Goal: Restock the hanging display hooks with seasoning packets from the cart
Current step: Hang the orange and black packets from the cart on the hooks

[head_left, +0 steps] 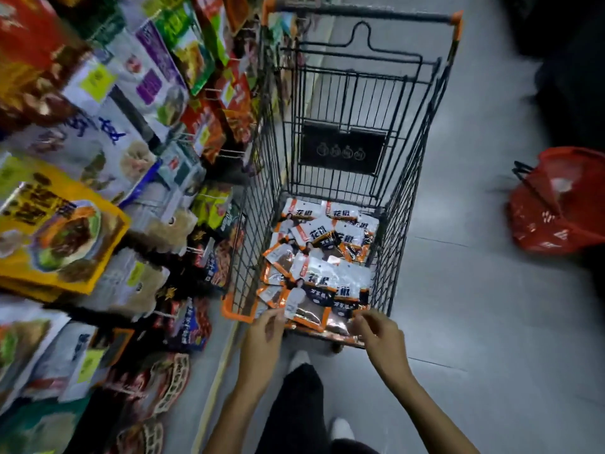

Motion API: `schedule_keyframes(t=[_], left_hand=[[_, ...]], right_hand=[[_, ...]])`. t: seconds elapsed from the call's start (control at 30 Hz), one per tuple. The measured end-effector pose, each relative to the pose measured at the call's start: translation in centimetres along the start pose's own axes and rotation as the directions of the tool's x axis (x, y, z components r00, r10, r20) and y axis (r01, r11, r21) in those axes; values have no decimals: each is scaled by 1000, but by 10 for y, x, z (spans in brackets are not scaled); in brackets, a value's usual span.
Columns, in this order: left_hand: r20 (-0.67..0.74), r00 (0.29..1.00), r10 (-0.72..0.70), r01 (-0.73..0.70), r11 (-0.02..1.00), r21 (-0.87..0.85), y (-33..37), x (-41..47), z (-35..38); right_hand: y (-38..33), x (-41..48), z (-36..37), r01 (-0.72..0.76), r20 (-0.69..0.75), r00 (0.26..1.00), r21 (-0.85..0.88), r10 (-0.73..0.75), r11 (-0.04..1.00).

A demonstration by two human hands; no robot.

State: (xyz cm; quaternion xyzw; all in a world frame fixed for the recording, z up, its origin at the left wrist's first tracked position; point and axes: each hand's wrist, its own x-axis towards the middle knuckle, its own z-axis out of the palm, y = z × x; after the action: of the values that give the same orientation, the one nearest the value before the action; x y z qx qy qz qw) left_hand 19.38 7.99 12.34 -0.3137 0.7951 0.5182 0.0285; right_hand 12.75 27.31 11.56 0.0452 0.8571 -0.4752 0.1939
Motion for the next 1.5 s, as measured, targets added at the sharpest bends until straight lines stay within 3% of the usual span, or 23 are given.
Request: schedule_keyframes(t=[0.3, 0.43, 0.57, 0.67, 0.83, 1.0, 1.3, 1.5], left_hand=[[248, 969, -17, -50, 963, 264, -7, 159, 46], [275, 955, -110, -2, 926, 378, -42, 200, 80], [307, 905, -294, 159, 904, 396, -82, 218, 116], [262, 909, -325, 188, 879, 438, -100, 220, 137], [168, 955, -245, 119, 834, 539, -110, 219, 160], [5, 951, -308, 209, 657, 725, -109, 223, 161], [-118, 950, -291, 290, 673, 681, -113, 223, 147], [-62, 948, -313, 301, 816, 493, -112, 233, 125]], right_hand=[[32, 126, 41, -285, -148, 947, 12, 283, 958], [70, 163, 61, -410, -137, 907, -75, 398, 909], [109, 188, 85, -542, -99, 840, -145, 533, 827], [130, 196, 101, -626, -88, 779, -178, 621, 759], [141, 196, 123, -671, -87, 727, -302, 681, 678], [144, 192, 132, -701, -158, 707, -284, 689, 655], [144, 189, 135, -729, -213, 684, -247, 698, 639], [145, 193, 133, -724, -111, 677, 80, 728, 686]])
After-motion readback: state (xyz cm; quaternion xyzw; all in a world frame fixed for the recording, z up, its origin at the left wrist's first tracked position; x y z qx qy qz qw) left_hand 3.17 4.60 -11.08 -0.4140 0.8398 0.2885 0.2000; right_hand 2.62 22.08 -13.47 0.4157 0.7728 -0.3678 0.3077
